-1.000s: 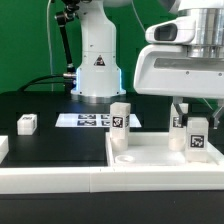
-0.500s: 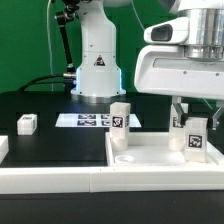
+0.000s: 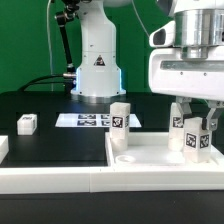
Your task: Assemble square table
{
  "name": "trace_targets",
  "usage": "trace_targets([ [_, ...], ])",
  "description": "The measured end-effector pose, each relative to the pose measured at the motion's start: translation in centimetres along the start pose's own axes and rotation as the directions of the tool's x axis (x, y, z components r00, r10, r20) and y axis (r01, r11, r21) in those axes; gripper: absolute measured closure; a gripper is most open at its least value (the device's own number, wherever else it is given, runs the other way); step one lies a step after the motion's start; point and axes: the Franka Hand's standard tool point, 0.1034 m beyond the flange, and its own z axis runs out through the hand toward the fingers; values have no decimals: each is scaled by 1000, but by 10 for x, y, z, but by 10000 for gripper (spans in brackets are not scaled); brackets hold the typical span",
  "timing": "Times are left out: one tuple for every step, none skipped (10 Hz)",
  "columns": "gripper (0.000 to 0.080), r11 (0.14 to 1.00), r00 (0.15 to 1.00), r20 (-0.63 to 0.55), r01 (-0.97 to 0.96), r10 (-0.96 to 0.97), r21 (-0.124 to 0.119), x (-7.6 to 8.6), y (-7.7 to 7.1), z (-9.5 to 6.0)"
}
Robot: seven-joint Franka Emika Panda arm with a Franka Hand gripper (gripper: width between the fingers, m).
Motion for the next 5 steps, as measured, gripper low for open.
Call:
trace_targets([
  [509, 993, 993, 6, -118, 118, 2, 1, 0, 0],
  [509, 984, 984, 9, -180, 180, -2, 1, 1, 0],
  [509, 977, 977, 14, -211, 211, -11, 2, 1, 0],
  [509, 958, 957, 12, -288, 288, -10, 1, 1, 0],
  [509, 936, 936, 11, -351, 351, -11, 1, 0, 0],
])
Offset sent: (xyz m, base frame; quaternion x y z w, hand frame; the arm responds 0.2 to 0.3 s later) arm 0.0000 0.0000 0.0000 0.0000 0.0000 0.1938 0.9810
